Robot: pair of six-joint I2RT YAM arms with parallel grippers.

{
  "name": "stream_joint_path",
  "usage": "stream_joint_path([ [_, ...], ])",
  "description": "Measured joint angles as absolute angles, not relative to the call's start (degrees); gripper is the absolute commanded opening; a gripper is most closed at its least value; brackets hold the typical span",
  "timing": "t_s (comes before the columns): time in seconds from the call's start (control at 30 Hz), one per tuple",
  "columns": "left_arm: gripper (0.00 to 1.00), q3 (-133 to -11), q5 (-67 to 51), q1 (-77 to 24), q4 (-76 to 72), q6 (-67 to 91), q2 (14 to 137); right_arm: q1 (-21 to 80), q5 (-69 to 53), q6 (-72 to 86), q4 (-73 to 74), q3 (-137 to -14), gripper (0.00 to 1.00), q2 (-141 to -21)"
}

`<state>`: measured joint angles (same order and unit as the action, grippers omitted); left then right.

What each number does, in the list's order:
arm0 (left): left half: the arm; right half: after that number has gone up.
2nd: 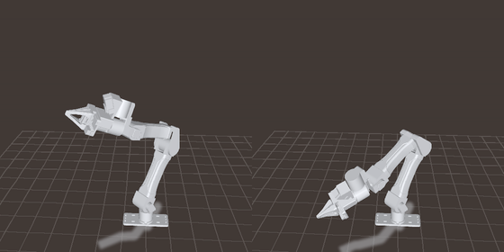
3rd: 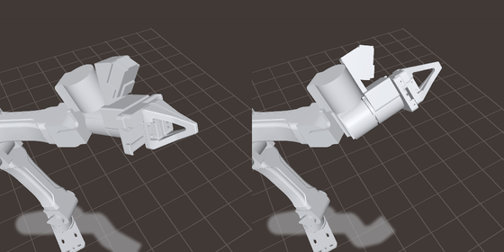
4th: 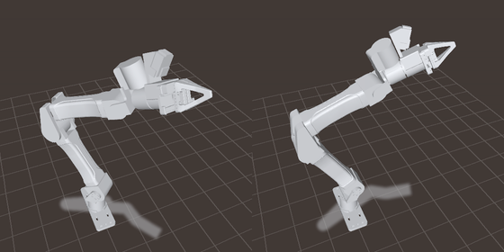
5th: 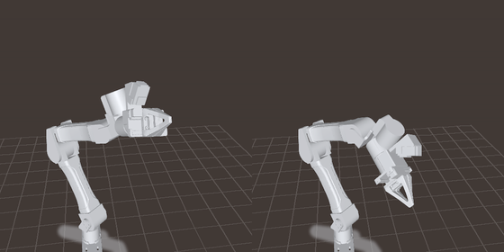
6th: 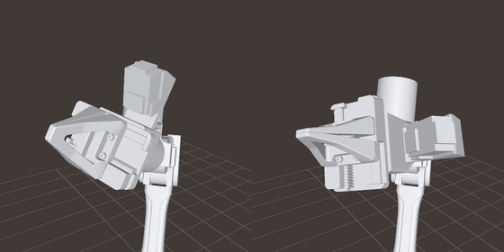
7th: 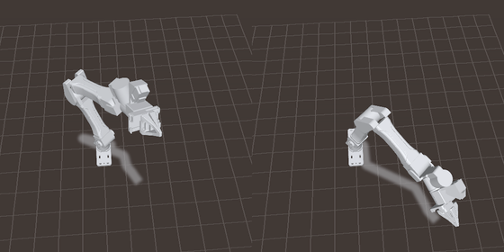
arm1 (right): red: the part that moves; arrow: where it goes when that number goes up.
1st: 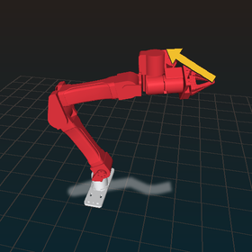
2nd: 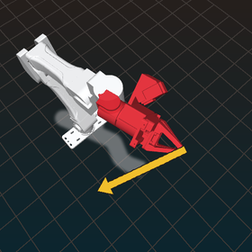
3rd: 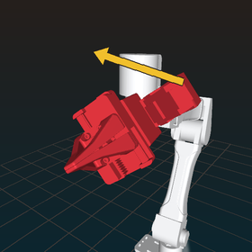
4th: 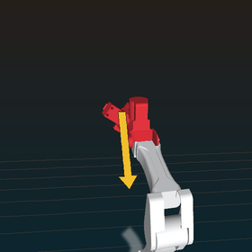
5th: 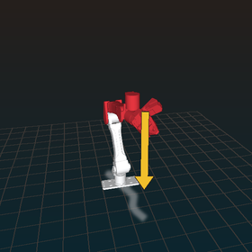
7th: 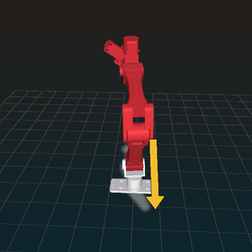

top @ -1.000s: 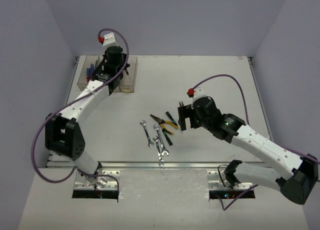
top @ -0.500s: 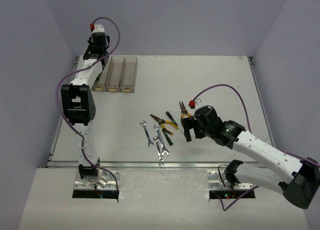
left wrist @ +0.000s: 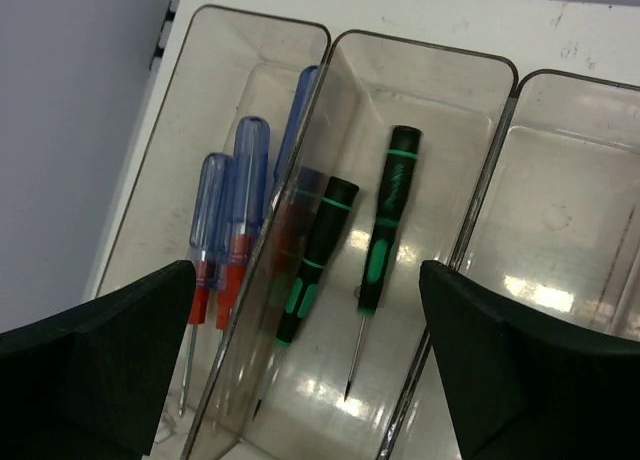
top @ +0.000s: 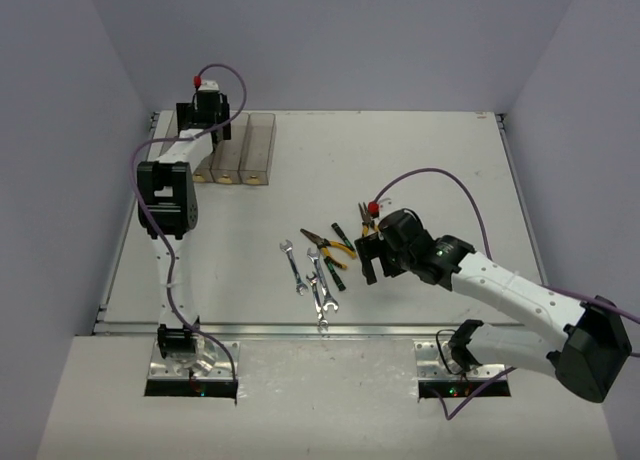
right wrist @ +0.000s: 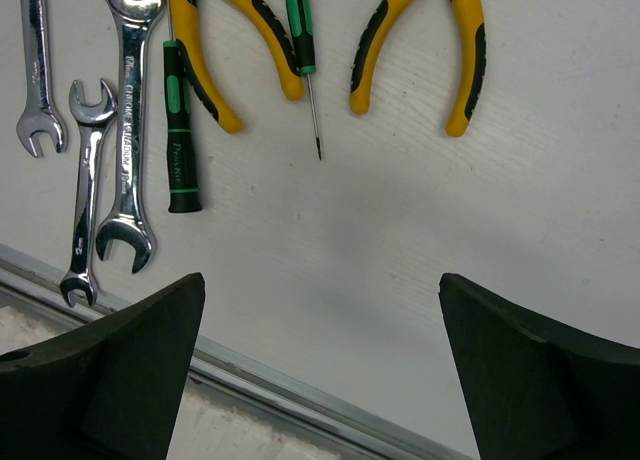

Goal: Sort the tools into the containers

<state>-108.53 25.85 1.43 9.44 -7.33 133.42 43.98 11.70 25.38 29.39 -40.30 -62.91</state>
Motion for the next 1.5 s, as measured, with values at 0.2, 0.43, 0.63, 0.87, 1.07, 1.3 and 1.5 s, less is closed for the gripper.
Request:
stream_joint_path([
  [0.2,1.00,-108.8,25.6,-0.2,13.2,-2.0,128.7,40.0,9.7,24.1,28.4,-44.0,0.84,-70.2],
  [0.43,1.00,-96.7,18.2,-5.1,19.7,21.6,103.4,35.7,6.1,20.8,26.8,-54.7,0.47,-86.1],
  [0.63,1.00,-62.2,8.9,-8.6,11.9,35.5,71.5,35.4,3.6,18.7,24.9,-63.7,0.40,-99.0],
  [0.87,1.00,-44.7,1.4,-11.6,14.6,34.7,60.8,35.5,1.9,15.7,24.5,-74.0,0.37,-112.0],
  [1.07,1.00,-42.7,-0.4,-11.6,18.8,30.8,49.4,35.5,2.1,15.1,24.6,-76.4,0.24,-116.8],
  [1.3,1.00,-39.5,-5.8,-11.6,15.6,30.2,45.9,35.5,3.4,15.7,24.2,-75.6,0.00,-116.3],
  [1.5,1.00,-23.7,-23.6,-12.3,-7.1,36.2,49.7,35.4,4.9,16.6,26.0,-72.4,0.00,-109.7],
])
